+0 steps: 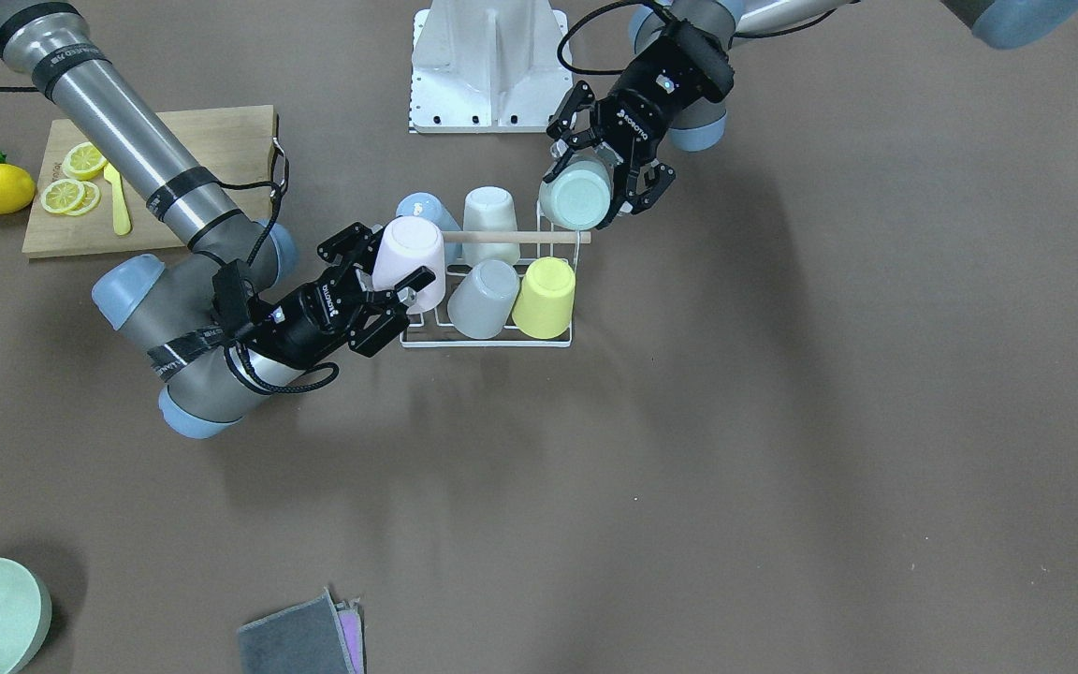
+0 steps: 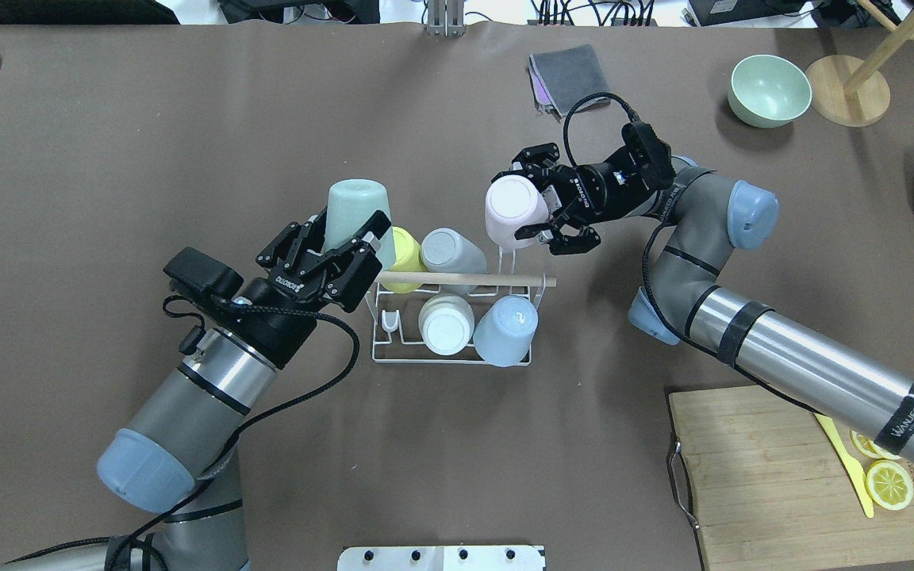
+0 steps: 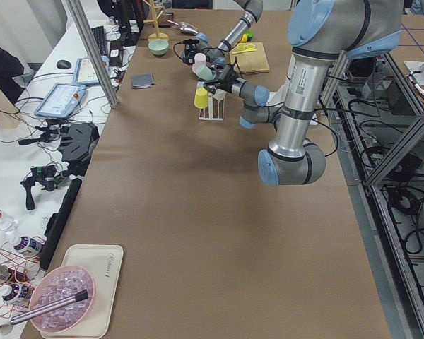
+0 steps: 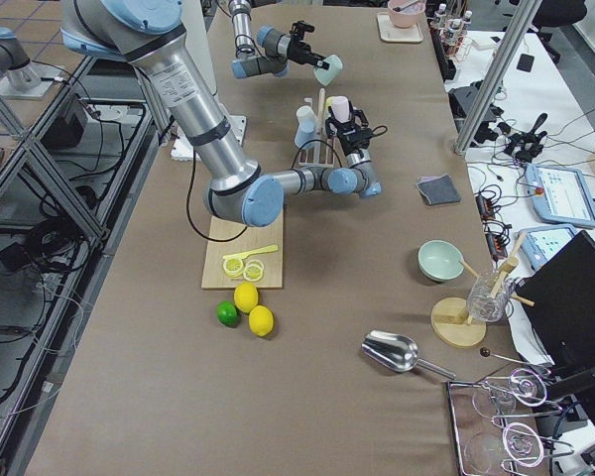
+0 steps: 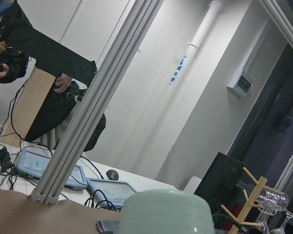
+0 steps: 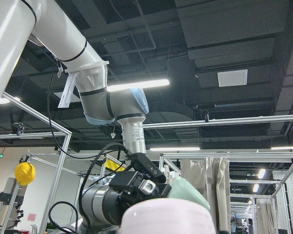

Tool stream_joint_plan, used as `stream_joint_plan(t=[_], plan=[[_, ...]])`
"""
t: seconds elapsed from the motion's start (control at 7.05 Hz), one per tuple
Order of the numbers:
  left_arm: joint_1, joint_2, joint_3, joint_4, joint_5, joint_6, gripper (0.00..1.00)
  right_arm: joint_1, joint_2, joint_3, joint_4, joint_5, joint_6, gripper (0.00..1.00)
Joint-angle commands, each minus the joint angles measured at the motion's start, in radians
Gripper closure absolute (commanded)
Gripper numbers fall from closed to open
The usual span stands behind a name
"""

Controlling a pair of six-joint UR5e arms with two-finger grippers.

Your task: Place cup on cup holder

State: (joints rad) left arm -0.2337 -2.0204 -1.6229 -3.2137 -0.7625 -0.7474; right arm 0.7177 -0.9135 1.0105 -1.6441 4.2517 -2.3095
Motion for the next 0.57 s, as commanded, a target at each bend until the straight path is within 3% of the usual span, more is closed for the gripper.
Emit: stream_joint_plan(t=[0.0,0.43], plan=[[0.039,-0.003,0.023,0.0,0.05,0.008,1.0,-0.001,0.001,-0.003,0.0,0.008,-0.001,0.0],[0.042,-0.015,0.083,-0.009,0.058,0.006,1.0,0.035,0.007,-0.004,-0.008,0.02,0.005,0.0]])
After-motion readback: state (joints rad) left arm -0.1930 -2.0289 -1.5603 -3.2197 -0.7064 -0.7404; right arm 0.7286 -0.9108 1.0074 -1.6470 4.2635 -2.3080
